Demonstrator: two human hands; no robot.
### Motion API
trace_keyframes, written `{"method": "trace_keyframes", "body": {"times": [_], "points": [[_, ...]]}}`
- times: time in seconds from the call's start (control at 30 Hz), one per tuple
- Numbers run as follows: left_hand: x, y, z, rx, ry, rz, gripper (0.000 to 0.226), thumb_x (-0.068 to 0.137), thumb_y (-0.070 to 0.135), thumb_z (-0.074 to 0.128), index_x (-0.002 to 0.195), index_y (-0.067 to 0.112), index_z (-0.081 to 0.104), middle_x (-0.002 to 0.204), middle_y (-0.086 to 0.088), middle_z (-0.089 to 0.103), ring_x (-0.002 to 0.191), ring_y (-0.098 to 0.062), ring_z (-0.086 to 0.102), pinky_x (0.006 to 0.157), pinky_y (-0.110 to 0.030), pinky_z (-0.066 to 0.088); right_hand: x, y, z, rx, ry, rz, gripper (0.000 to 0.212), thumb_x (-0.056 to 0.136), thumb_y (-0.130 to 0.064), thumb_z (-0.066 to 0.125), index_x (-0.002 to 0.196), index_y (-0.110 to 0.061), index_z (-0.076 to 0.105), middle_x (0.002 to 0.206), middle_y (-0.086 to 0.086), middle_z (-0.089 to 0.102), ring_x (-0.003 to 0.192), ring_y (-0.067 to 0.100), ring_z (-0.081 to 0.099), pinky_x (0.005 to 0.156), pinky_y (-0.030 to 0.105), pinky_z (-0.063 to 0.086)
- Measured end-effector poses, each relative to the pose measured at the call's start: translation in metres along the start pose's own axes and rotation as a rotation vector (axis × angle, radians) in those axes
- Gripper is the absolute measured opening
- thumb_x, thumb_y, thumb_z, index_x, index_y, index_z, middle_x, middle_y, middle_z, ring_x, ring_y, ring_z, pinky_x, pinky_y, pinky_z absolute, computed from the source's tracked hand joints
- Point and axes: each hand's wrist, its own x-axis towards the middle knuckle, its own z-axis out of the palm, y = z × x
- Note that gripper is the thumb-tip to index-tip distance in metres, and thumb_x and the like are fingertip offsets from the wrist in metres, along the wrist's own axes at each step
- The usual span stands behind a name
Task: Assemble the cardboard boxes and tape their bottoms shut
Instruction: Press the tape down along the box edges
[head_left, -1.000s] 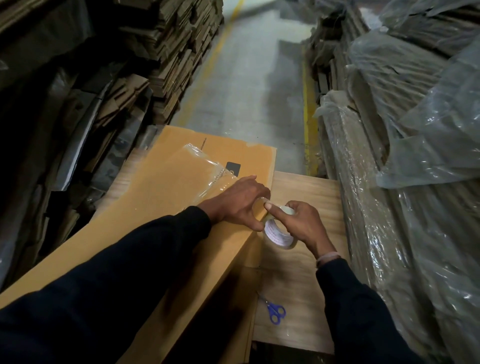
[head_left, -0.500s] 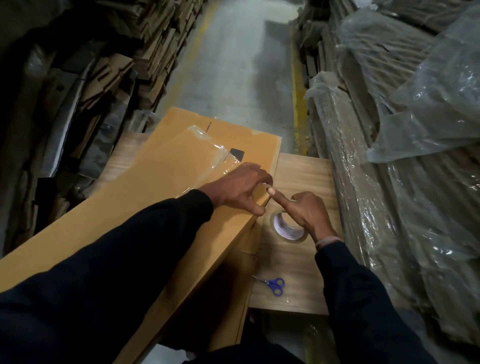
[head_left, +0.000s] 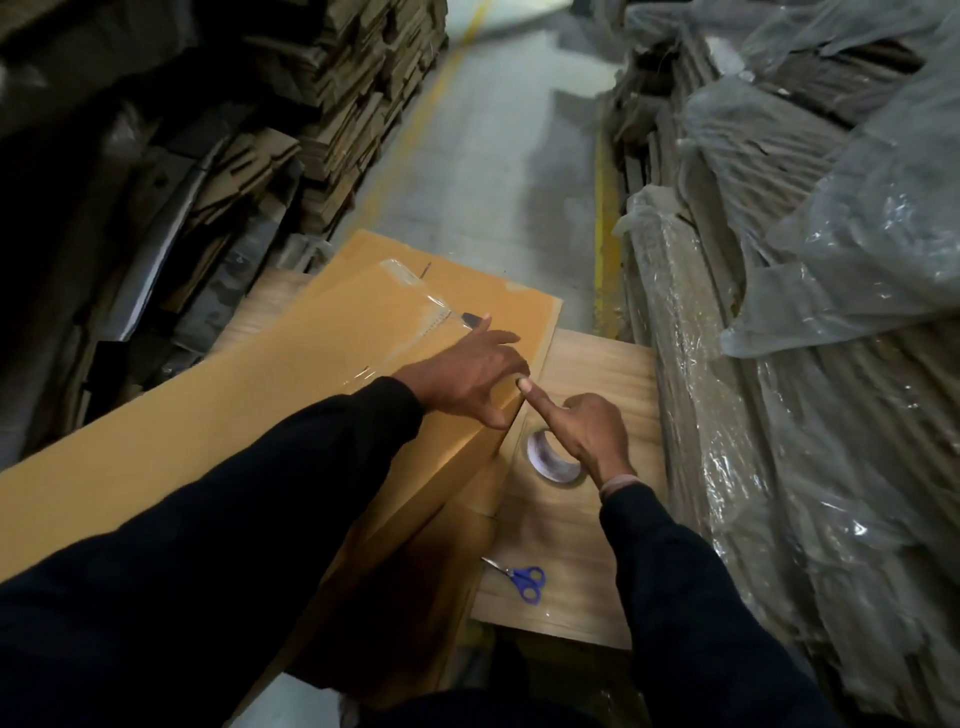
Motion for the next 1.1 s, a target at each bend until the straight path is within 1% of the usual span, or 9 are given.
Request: {"method": "trace_keyframes", "body": {"times": [0.07,0.17,0.23,0.33,0.5,0.6,0.7,1.0,1.1], "points": [[-0.007,0.01,0.003,0.126,0.048,-0.083,0.089,0.083,0.049,0.079,0.154,0.007,0.046,0.162,-0.016,0.042,0.157,-0.037,0.02,0.127,-0.057,0.001,0.001,0.006,-0.001,0.107,-0.011,-0.05,0.086,0.078,-0.097,0.048,0.059,-0.013,0.045,0.055,0.007,0.041,0.054,0.024,0.045,0.057,0.038,0.033],[-0.027,0.032,0.012,0.182,0.381,-0.22,0.094,0.068,0.044,0.095,0.144,0.004,0.057,0.148,-0.024,0.054,0.136,-0.046,0.047,0.109,-0.058,0.045,0.008,0.016,-0.005,0.394,-0.13,0.021,0.074,0.095,-0.077,0.051,0.073,-0.008,0.064,0.073,0.01,0.066,0.073,0.027,0.063,0.074,0.04,0.048],[-0.042,0.059,0.029,0.082,0.625,-0.249,0.071,0.066,0.031,0.098,0.124,0.003,0.067,0.125,-0.018,0.064,0.108,-0.038,0.061,0.082,-0.046,0.056,0.013,0.023,-0.01,0.583,-0.208,0.118,0.049,0.103,-0.053,0.055,0.091,-0.01,0.075,0.099,0.008,0.076,0.093,0.027,0.07,0.09,0.042,0.053],[-0.061,0.102,0.058,-0.196,0.682,-0.375,0.039,0.083,0.037,0.086,0.11,0.013,0.07,0.105,-0.002,0.065,0.081,-0.02,0.064,0.062,-0.031,0.051,0.014,0.032,-0.02,0.651,-0.276,0.095,0.026,0.105,-0.025,0.054,0.088,-0.014,0.07,0.092,0.002,0.07,0.086,0.022,0.064,0.075,0.035,0.047],[-0.05,0.123,0.086,-0.738,0.532,-0.734,0.069,0.083,0.056,0.082,0.14,0.022,0.063,0.13,0.008,0.067,0.109,-0.01,0.069,0.083,-0.019,0.051,0.016,0.047,-0.026,0.675,-0.363,-0.04,0.02,0.106,-0.016,0.053,0.092,-0.013,0.067,0.089,0.001,0.064,0.077,0.014,0.055,0.067,0.03,0.042],[-0.032,0.12,0.097,-1.078,0.615,-0.727,0.086,0.074,0.065,0.086,0.145,0.023,0.06,0.143,0.007,0.064,0.129,-0.006,0.061,0.1,-0.032,0.058,0.017,0.059,-0.026,0.739,-0.455,-0.098,0.022,0.108,-0.02,0.051,0.093,-0.014,0.066,0.088,0.001,0.066,0.081,0.016,0.057,0.072,0.032,0.044],[-0.017,0.119,0.103,-1.32,0.684,-0.666,0.07,0.08,0.05,0.089,0.14,0.023,0.065,0.139,0.003,0.068,0.128,-0.018,0.065,0.092,-0.039,0.063,0.018,0.067,-0.028,0.766,-0.562,-0.091,0.022,0.109,-0.028,0.052,0.098,-0.019,0.069,0.099,0.002,0.072,0.087,0.016,0.064,0.08,0.034,0.05],[0.004,0.116,0.109,-1.462,0.787,-0.678,0.051,0.082,0.016,0.091,0.129,0.012,0.071,0.124,0.002,0.075,0.117,-0.013,0.071,0.099,-0.044,0.06,0.03,0.099,-0.015,1.096,-0.529,0.065,0.029,0.107,-0.028,0.055,0.116,-0.008,0.073,0.107,0.006,0.07,0.103,0.019,0.066,0.095,0.046,0.058],[0.004,0.117,0.108,-1.499,0.776,-0.66,0.052,0.083,0.012,0.089,0.131,0.009,0.069,0.124,0.004,0.074,0.115,-0.01,0.071,0.096,-0.04,0.061,0.023,0.131,0.007,1.025,-0.423,0.194,0.015,0.105,-0.018,0.057,0.104,-0.011,0.07,0.09,0.003,0.07,0.09,0.018,0.064,0.084,0.037,0.057]]}}
